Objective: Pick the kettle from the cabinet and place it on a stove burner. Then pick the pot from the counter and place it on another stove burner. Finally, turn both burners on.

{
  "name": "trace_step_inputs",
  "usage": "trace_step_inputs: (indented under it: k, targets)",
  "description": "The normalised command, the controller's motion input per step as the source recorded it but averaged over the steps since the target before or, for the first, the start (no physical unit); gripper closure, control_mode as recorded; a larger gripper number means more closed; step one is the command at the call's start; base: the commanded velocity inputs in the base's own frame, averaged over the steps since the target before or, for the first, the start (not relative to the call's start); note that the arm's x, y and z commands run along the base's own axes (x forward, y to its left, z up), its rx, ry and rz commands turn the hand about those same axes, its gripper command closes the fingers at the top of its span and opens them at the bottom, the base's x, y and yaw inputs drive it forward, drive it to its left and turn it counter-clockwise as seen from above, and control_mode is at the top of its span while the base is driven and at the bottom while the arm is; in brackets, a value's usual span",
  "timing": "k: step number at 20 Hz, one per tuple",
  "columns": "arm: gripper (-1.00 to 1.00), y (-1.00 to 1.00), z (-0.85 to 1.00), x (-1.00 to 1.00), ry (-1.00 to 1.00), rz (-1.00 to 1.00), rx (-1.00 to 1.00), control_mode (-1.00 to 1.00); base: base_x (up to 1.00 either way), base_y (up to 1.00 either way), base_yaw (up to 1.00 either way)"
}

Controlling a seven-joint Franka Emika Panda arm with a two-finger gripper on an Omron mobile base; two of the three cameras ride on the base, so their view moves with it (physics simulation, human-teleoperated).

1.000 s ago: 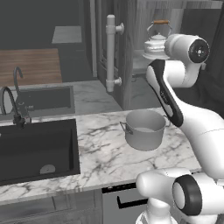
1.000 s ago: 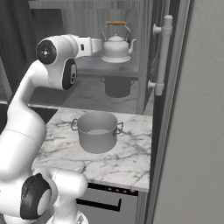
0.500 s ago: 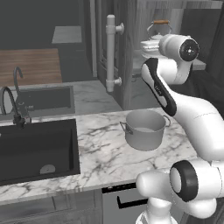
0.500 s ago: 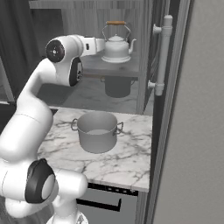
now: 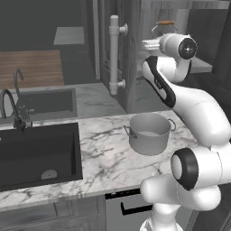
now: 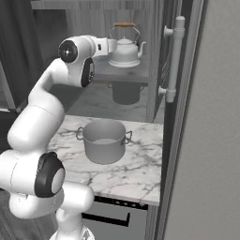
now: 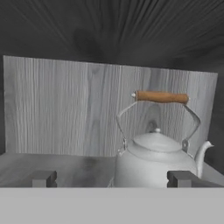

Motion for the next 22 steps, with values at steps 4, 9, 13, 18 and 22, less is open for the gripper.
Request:
trace_step_inputs:
  k: [4, 9, 13, 18, 22]
  targets:
    - [-1.0, 0.0, 0.0, 0.41, 0.0, 0.0, 0.0, -1.0, 0.0, 0.0, 0.0]
    - [-1.0, 0.0, 0.0, 0.35, 0.0, 0.0, 0.0, -1.0, 0.0, 0.0, 0.0]
    - [-1.0, 0.0, 0.0, 0.27, 0.0, -0.01, 0.0, -1.0, 0.0, 0.0, 0.0]
    - [-1.0, 0.0, 0.0, 0.2, 0.0, -0.03, 0.0, -1.0, 0.0, 0.0, 0.0]
    - [-1.0, 0.0, 0.0, 0.09, 0.0, -0.06, 0.0, -1.0, 0.0, 0.0, 0.0]
